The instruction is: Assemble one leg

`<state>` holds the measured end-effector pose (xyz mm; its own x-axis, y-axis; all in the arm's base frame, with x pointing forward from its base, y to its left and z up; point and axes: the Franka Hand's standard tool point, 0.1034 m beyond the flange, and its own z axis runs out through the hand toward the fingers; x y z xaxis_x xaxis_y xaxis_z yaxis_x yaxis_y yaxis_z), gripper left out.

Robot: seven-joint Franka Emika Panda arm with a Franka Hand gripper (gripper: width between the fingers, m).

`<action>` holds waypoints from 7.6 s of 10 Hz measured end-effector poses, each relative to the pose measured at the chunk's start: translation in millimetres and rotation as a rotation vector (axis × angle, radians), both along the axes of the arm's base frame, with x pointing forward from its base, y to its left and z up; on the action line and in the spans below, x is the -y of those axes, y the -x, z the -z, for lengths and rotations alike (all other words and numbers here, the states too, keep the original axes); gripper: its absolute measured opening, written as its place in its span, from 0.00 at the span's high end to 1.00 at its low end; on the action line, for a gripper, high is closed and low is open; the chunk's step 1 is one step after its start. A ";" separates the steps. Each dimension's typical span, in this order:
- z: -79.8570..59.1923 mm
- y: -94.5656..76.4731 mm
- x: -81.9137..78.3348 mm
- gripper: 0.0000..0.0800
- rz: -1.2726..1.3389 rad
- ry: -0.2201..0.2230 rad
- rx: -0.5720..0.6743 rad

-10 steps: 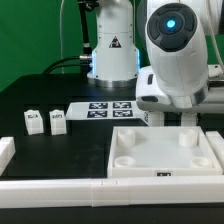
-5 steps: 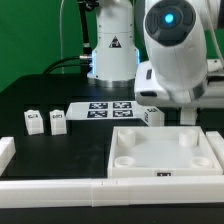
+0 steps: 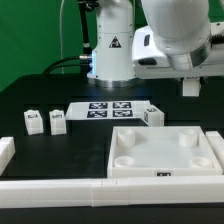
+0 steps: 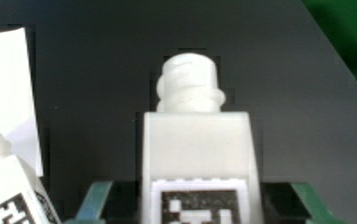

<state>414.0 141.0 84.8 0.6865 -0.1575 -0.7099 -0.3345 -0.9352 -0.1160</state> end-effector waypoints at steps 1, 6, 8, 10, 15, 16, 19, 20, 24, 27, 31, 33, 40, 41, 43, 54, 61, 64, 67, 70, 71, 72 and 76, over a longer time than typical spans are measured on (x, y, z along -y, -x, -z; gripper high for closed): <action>0.8 -2.1 -0.3 0.64 0.003 0.006 0.025; -18.6 -39.4 23.0 0.64 -0.075 0.069 0.297; -35.9 -73.1 30.5 0.64 -0.098 0.105 0.503; -38.1 -92.7 30.4 0.64 -0.096 0.129 0.689; -25.9 -129.9 40.3 0.64 -0.147 0.211 1.172; -29.4 -151.3 42.3 0.64 -0.157 0.233 1.301; -21.0 -150.1 40.8 0.64 -0.172 0.237 1.324; -21.1 -151.1 40.9 0.64 -0.171 0.238 1.327; -2.5 -197.7 33.8 0.64 -0.196 0.230 1.349; 6.6 -206.7 30.8 0.64 -0.193 0.229 1.358; 8.1 -199.2 31.5 0.64 -0.193 0.237 1.379; 8.6 -199.2 33.9 0.64 -0.191 0.240 1.381; 25.2 -187.4 33.4 0.64 -0.201 0.241 1.371; 24.9 -188.4 32.7 0.64 -0.201 0.240 1.375; 26.6 -188.0 32.2 0.64 -0.209 0.230 1.334; 18.7 -186.3 30.0 0.19 -0.209 0.213 1.275; 1.0 -185.0 43.0 0.19 -0.262 0.069 0.595; 2.0 -195.6 40.5 0.20 -0.249 0.080 0.625; 2.3 -195.7 41.0 0.64 -0.248 0.080 0.625; 2.3 -195.7 40.8 0.64 -0.209 0.098 0.615; 2.3 -195.7 40.1 0.64 -0.129 0.135 0.596; 2.3 -195.7 39.3 0.64 -0.023 0.184 0.569; 4.5 -197.9 26.7 0.63 0.579 0.459 0.455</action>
Offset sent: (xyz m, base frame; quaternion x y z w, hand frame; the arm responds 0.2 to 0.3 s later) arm 0.0000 0.0000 0.0000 0.0000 0.1790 0.0000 0.9838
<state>612.0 114.3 80.3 0.6114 -0.7737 -0.1663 -0.7853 -0.6191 -0.0070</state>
